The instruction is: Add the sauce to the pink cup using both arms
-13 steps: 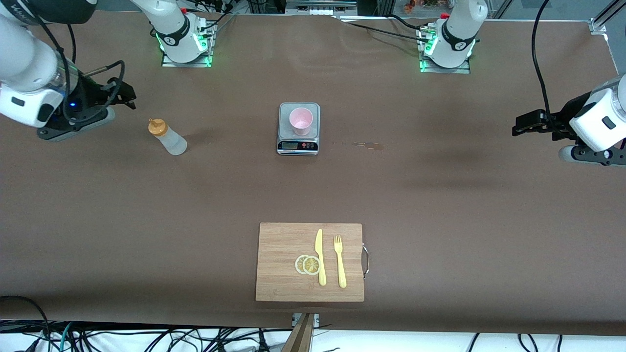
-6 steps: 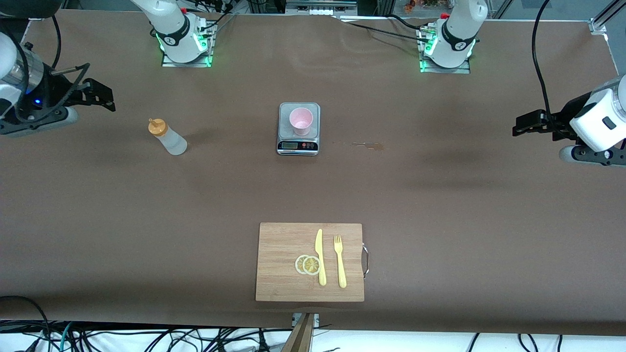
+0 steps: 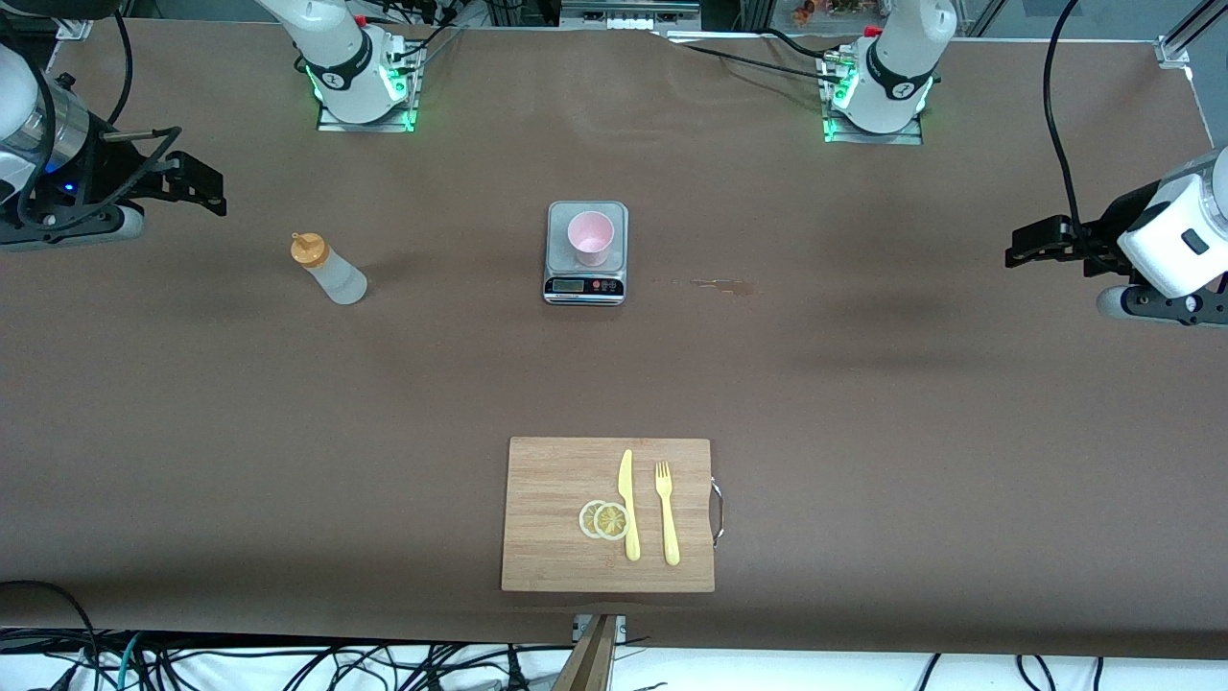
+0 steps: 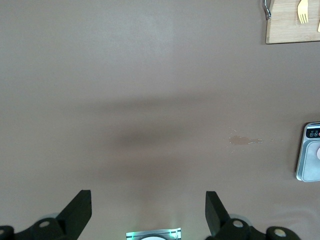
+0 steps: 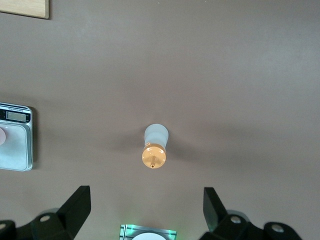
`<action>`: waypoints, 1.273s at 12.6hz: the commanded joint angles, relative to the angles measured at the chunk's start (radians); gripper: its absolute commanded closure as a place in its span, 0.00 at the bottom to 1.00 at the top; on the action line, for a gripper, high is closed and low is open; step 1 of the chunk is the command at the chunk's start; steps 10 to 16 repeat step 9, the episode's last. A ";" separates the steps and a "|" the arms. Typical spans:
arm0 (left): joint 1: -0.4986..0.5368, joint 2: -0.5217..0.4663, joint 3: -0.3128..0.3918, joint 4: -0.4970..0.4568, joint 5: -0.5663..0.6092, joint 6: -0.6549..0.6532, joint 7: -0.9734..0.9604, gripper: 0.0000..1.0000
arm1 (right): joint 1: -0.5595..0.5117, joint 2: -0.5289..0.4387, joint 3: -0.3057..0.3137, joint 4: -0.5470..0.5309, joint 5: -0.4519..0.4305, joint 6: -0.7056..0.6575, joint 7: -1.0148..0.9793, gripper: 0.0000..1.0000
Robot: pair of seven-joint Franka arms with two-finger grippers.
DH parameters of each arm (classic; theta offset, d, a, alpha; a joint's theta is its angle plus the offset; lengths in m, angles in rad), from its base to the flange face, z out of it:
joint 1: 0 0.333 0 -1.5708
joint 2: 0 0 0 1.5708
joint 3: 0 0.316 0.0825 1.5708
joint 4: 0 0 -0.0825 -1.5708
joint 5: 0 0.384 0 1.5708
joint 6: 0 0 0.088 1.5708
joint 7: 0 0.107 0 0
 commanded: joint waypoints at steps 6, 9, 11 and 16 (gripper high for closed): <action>0.001 0.017 0.002 0.039 0.011 -0.025 0.017 0.00 | 0.002 0.001 0.001 0.020 0.007 0.007 0.022 0.00; 0.001 0.017 0.002 0.039 0.011 -0.025 0.017 0.00 | 0.002 -0.004 0.001 0.020 0.007 0.001 0.022 0.00; 0.001 0.017 0.002 0.039 0.011 -0.025 0.017 0.00 | 0.002 -0.004 0.001 0.020 0.007 0.001 0.022 0.00; 0.001 0.017 0.002 0.039 0.011 -0.025 0.017 0.00 | 0.002 -0.004 0.001 0.020 0.007 0.001 0.022 0.00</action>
